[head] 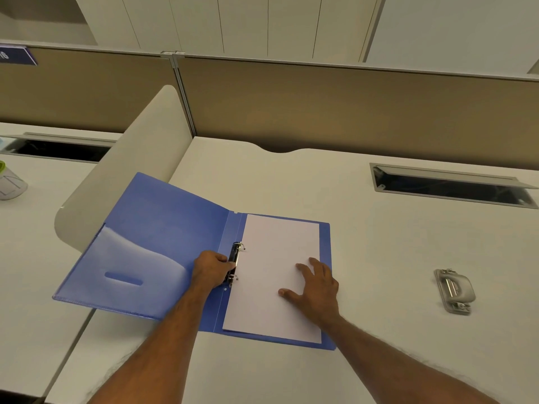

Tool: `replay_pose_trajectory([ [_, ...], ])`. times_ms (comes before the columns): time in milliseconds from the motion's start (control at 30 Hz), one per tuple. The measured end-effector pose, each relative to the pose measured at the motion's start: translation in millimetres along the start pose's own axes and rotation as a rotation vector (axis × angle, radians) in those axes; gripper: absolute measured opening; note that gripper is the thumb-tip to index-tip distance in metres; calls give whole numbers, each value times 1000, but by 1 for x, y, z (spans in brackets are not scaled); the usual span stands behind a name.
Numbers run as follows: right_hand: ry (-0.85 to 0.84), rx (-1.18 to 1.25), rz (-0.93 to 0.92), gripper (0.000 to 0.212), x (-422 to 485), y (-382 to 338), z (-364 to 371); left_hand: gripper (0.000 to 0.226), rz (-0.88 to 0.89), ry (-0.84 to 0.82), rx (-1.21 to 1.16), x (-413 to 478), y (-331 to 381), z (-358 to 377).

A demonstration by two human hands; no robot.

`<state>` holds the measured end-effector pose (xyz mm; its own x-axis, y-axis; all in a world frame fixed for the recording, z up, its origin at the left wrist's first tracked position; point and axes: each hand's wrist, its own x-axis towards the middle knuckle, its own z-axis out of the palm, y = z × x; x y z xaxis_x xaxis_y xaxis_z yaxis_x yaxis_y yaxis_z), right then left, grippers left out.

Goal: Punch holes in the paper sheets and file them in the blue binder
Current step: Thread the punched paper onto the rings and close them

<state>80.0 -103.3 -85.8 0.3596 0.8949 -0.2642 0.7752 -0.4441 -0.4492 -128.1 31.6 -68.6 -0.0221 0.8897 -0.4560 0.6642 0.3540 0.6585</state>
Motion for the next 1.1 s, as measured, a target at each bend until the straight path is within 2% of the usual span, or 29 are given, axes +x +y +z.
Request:
replay_pose_trajectory([
  [33,25,40,3,98,0,2,-1,16,-19,-8,-11,0,0,0],
  [167,39,36,-5,76,3,10,-1,26,-108,-26,-1,3,0,1],
  [367,23,13,2,75,3,10,-1,26,-177,-58,57,7,3,-2],
  [600,24,2,17,81,6,10,-1,13,-245,-102,-155,2,10,-6],
  [733,19,4,26,80,8,8,0,20,-141,-94,-163,2,7,-7],
  [867,20,-8,28,80,10,8,-1,17,11,-74,-164,-4,2,-4],
  [967,25,-2,29,79,9,7,0,8,187,-16,-67,-11,2,2],
  [1100,29,-16,13,77,7,10,0,18,312,-11,119,-15,-3,12],
])
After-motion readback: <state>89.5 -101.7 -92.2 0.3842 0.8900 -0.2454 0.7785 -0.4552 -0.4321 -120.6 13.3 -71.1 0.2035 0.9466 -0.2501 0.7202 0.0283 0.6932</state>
